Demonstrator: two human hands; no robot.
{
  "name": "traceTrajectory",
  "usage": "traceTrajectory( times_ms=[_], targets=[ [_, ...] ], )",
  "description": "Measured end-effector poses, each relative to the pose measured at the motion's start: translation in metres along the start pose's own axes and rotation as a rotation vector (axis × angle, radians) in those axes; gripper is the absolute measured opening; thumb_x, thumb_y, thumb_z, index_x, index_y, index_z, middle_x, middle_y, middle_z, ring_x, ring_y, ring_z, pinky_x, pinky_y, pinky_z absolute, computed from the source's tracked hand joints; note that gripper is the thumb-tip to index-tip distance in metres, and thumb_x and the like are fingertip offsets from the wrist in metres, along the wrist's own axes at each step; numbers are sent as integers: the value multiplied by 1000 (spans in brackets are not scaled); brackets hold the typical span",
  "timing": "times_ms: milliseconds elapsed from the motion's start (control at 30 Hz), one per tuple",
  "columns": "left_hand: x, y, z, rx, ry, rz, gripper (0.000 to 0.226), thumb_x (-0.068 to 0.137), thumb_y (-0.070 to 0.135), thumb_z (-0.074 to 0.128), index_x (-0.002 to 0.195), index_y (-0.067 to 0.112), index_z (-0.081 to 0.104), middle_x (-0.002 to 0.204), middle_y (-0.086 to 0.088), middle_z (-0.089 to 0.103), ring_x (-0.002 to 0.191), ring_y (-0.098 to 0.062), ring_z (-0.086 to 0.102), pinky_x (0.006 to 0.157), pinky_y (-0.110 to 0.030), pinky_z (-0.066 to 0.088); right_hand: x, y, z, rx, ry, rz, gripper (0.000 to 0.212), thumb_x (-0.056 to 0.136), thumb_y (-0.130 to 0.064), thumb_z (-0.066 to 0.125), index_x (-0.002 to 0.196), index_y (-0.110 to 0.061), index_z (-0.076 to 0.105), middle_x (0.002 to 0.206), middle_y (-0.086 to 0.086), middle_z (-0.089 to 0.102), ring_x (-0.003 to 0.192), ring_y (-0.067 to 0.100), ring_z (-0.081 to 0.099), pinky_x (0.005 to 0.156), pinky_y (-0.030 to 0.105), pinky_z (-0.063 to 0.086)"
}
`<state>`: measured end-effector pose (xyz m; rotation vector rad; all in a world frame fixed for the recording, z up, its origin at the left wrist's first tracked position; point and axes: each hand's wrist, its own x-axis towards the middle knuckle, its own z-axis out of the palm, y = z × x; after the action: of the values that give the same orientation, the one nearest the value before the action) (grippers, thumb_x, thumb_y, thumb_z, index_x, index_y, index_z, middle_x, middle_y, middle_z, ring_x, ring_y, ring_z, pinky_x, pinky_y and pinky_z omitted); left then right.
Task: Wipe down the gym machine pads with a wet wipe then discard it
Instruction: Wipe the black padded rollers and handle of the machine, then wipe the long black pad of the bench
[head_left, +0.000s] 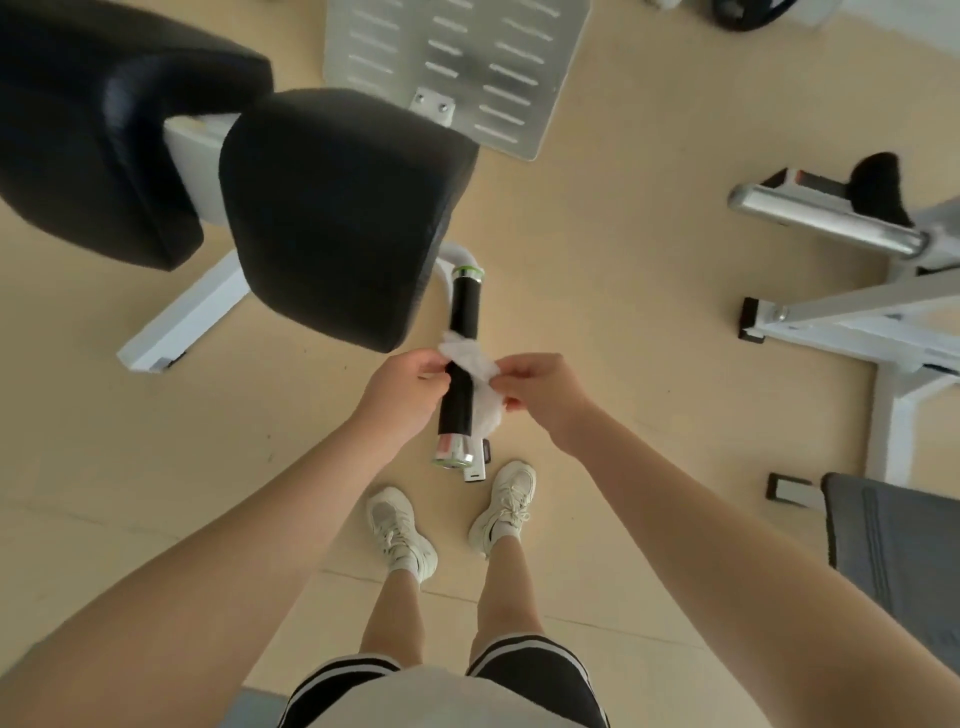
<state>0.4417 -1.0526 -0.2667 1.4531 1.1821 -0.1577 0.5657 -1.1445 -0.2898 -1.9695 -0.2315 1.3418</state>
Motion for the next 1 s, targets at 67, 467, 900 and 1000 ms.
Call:
traceTrajectory(
  times_ms=[67, 467, 900, 1000],
  targets=[
    [-11, 21, 1, 81, 38, 50, 28, 93, 15, 46, 117, 15, 60, 105, 4, 60, 99, -15, 56, 86, -26, 41, -24, 1, -13, 137, 62, 40, 26, 83, 10, 52, 73, -11, 64, 63, 4, 54, 54, 12, 46, 51, 16, 44],
    [-92, 186, 134, 343, -397, 461, 25, 90, 3, 43, 108, 6, 60, 78, 1, 57, 49, 2, 54, 45, -5, 36, -214, 51, -206, 696, 732, 111, 15, 86, 2, 55, 96, -7, 61, 71, 6, 54, 57, 12, 48, 50, 16, 47],
    [-135, 308, 428, 463, -655, 544, 24, 92, 16, 47, 115, 12, 54, 98, -2, 61, 72, -9, 55, 63, -22, 43, -267, 106, -486, 834, 846, -20, 11, 93, -18, 54, 99, -9, 56, 87, 5, 60, 76, 16, 60, 64, 26, 51],
    [-130, 338, 475, 476, -688, 510, 20, 94, 18, 45, 111, 15, 55, 96, 0, 61, 75, -10, 55, 65, -22, 43, -271, 96, -548, 720, 803, -80, 13, 96, -19, 48, 101, -10, 56, 89, 4, 60, 79, 16, 60, 66, 26, 51]
  ],
)
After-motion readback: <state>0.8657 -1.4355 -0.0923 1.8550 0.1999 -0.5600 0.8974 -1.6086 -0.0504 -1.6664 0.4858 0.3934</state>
